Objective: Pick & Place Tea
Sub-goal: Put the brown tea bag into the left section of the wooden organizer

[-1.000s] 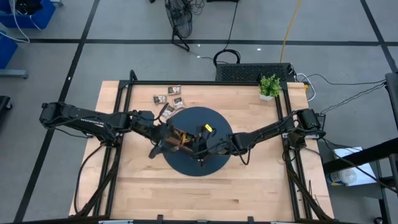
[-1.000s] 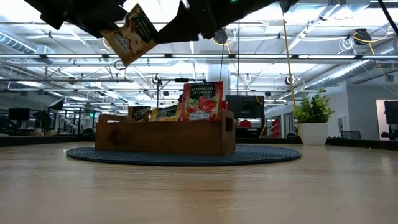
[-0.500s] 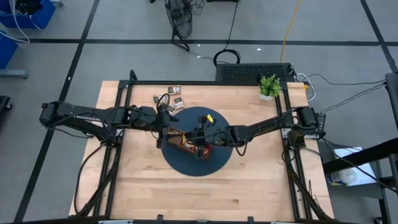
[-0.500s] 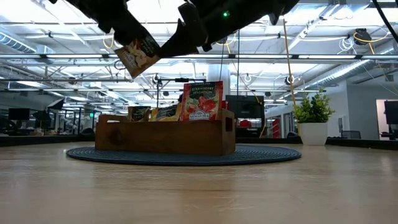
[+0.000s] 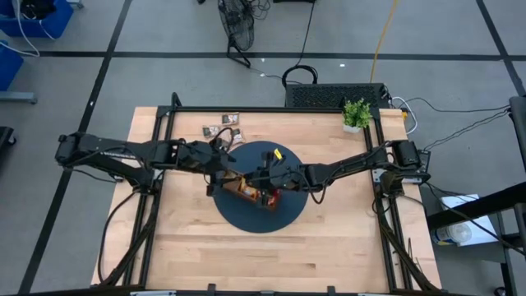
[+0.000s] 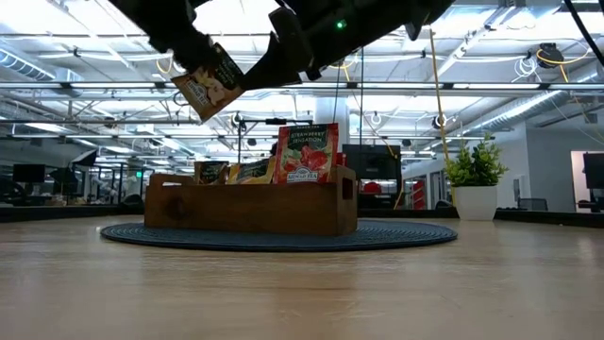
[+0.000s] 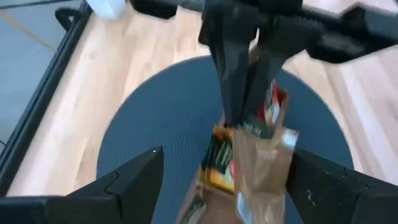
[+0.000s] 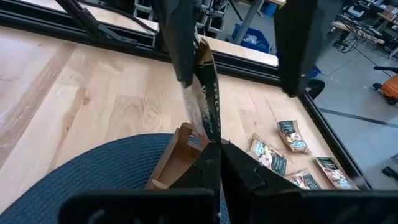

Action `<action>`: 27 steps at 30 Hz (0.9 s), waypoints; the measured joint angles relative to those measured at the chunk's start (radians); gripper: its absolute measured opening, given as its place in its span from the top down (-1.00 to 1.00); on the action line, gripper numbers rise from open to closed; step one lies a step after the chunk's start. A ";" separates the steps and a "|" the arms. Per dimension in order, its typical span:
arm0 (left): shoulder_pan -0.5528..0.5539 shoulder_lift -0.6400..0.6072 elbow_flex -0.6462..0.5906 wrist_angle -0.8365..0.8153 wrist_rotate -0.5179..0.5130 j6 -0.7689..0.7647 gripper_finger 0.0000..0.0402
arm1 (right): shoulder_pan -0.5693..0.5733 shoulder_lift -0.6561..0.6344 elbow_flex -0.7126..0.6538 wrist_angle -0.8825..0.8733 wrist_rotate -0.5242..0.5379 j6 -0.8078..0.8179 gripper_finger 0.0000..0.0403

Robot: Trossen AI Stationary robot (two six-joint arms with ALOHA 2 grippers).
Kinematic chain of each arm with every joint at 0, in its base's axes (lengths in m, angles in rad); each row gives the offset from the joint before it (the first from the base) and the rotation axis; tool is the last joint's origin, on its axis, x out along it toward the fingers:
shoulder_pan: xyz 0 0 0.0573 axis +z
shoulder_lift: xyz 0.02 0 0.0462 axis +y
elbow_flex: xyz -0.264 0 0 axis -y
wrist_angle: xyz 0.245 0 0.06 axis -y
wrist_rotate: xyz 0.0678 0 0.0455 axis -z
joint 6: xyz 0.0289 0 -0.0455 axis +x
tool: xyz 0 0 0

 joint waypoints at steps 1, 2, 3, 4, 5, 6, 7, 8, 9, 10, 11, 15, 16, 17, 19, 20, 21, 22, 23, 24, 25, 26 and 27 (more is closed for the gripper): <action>0.000 0.013 0.009 0.011 0.000 -0.006 -0.56 | 0.000 0.000 0.000 -0.002 0.000 0.002 1.00; -0.002 0.025 0.018 0.023 0.000 -0.008 -0.56 | 0.000 0.000 0.000 -0.004 0.001 0.003 1.00; -0.002 0.034 0.020 0.014 0.000 -0.012 -0.56 | 0.000 0.000 0.000 -0.005 0.000 0.003 1.00; -0.002 0.043 0.024 -0.015 0.000 -0.014 -0.56 | 0.000 0.000 0.000 -0.006 0.000 0.003 1.00; -0.004 0.056 0.025 -0.027 0.000 -0.014 -0.55 | 0.000 0.000 0.000 -0.006 0.000 0.003 1.00; -0.008 0.070 0.034 -0.026 0.000 -0.014 -0.55 | 0.000 0.000 0.000 -0.006 0.000 0.003 1.00; -0.009 0.079 0.038 -0.026 0.000 -0.010 -0.54 | 0.000 0.000 0.000 -0.007 0.000 0.003 1.00; -0.013 0.082 0.041 -0.041 0.000 -0.007 -0.51 | 0.000 0.000 0.000 -0.008 0.000 0.003 1.00; -0.017 0.087 0.047 -0.049 0.000 -0.007 -0.48 | 0.000 0.000 0.000 -0.012 0.000 0.004 1.00; -0.022 0.091 0.055 -0.039 0.000 -0.007 -0.43 | 0.000 0.000 0.000 -0.014 0.000 0.004 1.00; -0.024 0.093 0.058 -0.032 0.000 -0.006 -0.38 | 0.000 0.000 0.000 -0.014 0.000 0.004 1.00; -0.035 0.086 0.058 -0.039 0.000 -0.006 -0.14 | 0.000 0.000 0.000 -0.013 0.001 0.003 1.00; -0.035 0.079 0.058 -0.048 0.000 -0.006 -0.08 | 0.000 0.000 0.000 -0.012 0.001 0.003 1.00; -0.035 0.075 0.058 -0.048 0.000 -0.007 -0.02 | 0.000 0.000 0.000 -0.012 0.001 0.003 1.00; -0.035 0.074 0.059 -0.030 0.000 -0.011 0.09 | 0.000 0.000 0.000 -0.013 0.001 0.003 1.00; -0.035 0.069 0.058 -0.040 0.001 -0.012 0.14 | 0.000 0.000 0.000 -0.013 0.001 0.003 1.00; -0.035 0.066 0.056 -0.044 0.001 -0.012 0.18 | 0.000 0.000 0.000 -0.014 0.001 0.004 1.00; -0.035 0.063 0.057 -0.032 0.002 -0.014 0.22 | 0.000 0.000 0.000 -0.014 0.001 0.003 1.00; -0.035 0.063 0.059 -0.023 0.004 -0.013 0.26 | 0.000 0.000 0.000 -0.014 0.001 0.003 1.00; -0.035 0.063 0.059 -0.025 0.006 -0.014 0.29 | 0.000 0.000 0.000 -0.014 0.001 0.004 1.00; -0.035 0.064 0.058 -0.032 0.006 -0.014 0.32 | 0.000 0.000 0.000 -0.014 0.001 0.004 1.00; -0.035 0.065 0.057 -0.034 0.008 -0.014 0.35 | 0.000 0.000 0.000 -0.014 0.001 0.007 1.00; -0.035 0.065 0.057 -0.034 0.008 -0.014 0.38 | 0.000 0.000 0.000 -0.014 0.001 0.008 1.00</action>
